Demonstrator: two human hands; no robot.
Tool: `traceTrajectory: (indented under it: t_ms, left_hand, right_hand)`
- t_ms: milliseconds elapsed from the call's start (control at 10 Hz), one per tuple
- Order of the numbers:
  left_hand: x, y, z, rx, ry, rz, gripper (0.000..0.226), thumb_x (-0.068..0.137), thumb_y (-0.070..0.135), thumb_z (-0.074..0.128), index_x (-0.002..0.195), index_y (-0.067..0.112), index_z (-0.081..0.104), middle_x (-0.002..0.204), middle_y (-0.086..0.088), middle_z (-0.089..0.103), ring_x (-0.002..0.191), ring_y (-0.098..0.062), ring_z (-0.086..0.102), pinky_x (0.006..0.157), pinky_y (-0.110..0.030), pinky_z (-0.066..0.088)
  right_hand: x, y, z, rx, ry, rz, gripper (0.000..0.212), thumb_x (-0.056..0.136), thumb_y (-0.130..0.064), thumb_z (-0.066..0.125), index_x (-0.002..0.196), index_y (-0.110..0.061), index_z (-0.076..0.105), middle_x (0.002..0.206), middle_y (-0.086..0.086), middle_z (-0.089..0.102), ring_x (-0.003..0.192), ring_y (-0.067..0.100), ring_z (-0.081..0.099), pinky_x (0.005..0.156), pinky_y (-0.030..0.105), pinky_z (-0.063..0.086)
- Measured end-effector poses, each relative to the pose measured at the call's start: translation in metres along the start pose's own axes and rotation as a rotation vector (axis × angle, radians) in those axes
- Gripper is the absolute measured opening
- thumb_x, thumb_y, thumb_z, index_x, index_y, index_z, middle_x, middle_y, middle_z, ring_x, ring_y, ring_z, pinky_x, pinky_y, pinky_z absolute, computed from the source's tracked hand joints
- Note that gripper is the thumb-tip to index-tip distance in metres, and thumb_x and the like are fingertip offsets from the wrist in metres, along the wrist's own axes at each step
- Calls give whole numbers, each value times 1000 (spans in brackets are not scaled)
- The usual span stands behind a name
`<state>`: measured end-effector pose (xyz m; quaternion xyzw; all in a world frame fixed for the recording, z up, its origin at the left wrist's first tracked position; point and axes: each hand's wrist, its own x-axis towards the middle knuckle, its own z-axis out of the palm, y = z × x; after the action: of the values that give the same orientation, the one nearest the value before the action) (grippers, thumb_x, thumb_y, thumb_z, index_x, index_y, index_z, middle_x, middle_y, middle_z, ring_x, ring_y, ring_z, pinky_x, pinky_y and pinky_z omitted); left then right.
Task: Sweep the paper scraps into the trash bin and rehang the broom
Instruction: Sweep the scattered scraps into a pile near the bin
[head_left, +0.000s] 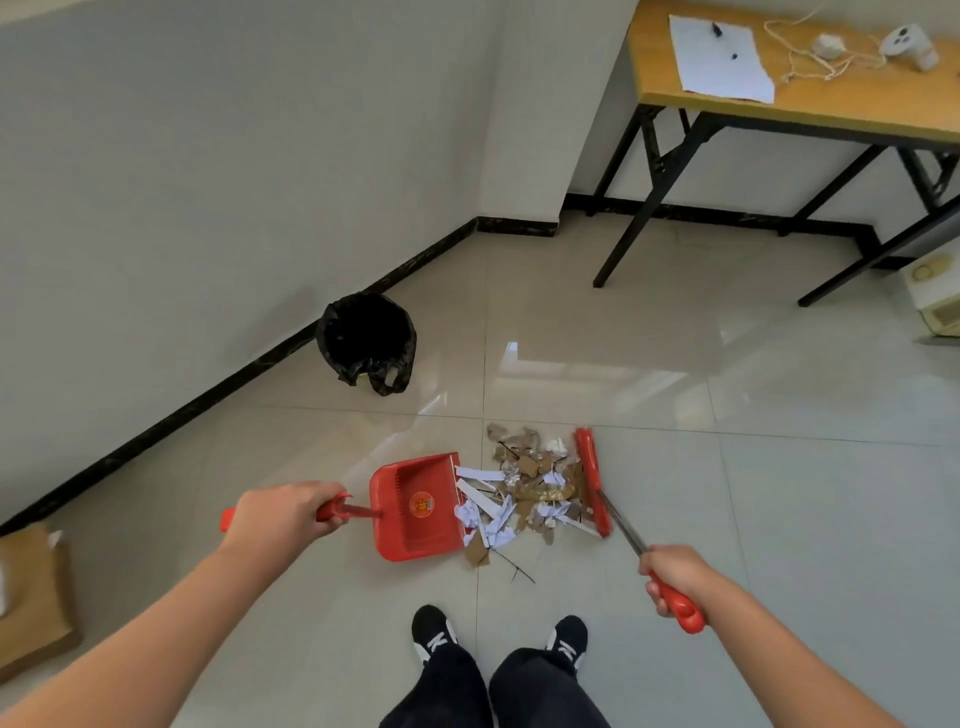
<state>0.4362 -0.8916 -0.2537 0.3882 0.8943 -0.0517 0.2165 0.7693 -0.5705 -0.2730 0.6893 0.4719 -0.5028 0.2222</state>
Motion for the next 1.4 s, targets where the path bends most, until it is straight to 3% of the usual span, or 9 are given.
traceTrajectory:
  t_ms: [400, 700, 800, 900, 1000, 1100, 1200, 1300, 1400]
  left_hand:
    - [4, -12, -22, 86, 9, 9, 25, 93, 55, 54, 113, 43, 63, 105, 17, 70, 97, -8, 67, 58, -23, 38]
    - [1, -29, -43, 120, 7, 8, 23, 92, 58, 54, 109, 45, 63, 97, 19, 70, 90, -6, 67, 53, -22, 33]
    - [-5, -37, -40, 59, 44, -47, 17, 89, 59, 60, 100, 47, 65, 82, 21, 67, 77, -6, 66, 50, -21, 38]
    - [-6, -68, -7, -103, 91, -140, 17, 78, 65, 68, 90, 53, 65, 76, 22, 68, 69, -9, 68, 53, -26, 52]
    - [-1, -131, 64, -293, 59, -226, 39, 67, 89, 52, 96, 64, 56, 81, 25, 67, 74, -7, 67, 64, -31, 56]
    - [-9, -125, 53, -537, -52, -330, 32, 76, 65, 71, 106, 58, 62, 95, 30, 68, 91, 0, 66, 88, -35, 55]
    - [-13, -144, 57, -561, 9, -352, 70, 62, 60, 86, 125, 43, 62, 102, 28, 70, 98, -6, 68, 95, -35, 48]
    - [2, -183, 100, -373, 88, -319, 55, 63, 57, 87, 111, 58, 59, 85, 23, 69, 79, -12, 69, 73, -31, 53]
    - [3, -138, 50, -412, 57, -301, 36, 76, 50, 81, 106, 55, 62, 90, 23, 70, 84, -7, 68, 81, -36, 58]
  right_hand:
    - [-21, -20, 10, -98, 63, -87, 16, 86, 6, 41, 95, 2, 53, 54, 10, 43, 38, 17, 38, 38, 19, 35]
    - [1, -36, -16, -196, 182, -123, 23, 86, 5, 39, 104, 8, 53, 58, 14, 48, 37, 20, 44, 40, 22, 38]
    - [22, -56, -25, -218, 200, -140, 23, 88, 4, 40, 106, 10, 53, 56, 14, 50, 33, 19, 43, 38, 22, 37]
    - [51, -82, -21, -294, 215, -188, 21, 87, 4, 39, 102, 8, 53, 54, 14, 50, 34, 19, 44, 42, 25, 38]
    - [78, -108, -5, -417, 222, -254, 25, 85, 3, 38, 105, 6, 54, 57, 14, 51, 36, 21, 47, 44, 22, 40]
    - [96, -121, 11, -591, 192, -263, 35, 84, 0, 38, 118, -2, 49, 64, 14, 56, 40, 21, 48, 46, 21, 41]
    - [93, -120, 23, -794, 151, -312, 58, 83, -1, 37, 139, -15, 39, 84, 11, 59, 45, 21, 56, 47, 23, 48]
    - [70, -103, 24, -915, 93, -365, 73, 83, -1, 36, 152, -21, 23, 103, 10, 54, 48, 19, 59, 46, 24, 49]
    - [41, -76, 19, -1016, 68, -336, 79, 79, -1, 35, 152, -27, 21, 106, 7, 53, 45, 16, 58, 47, 23, 50]
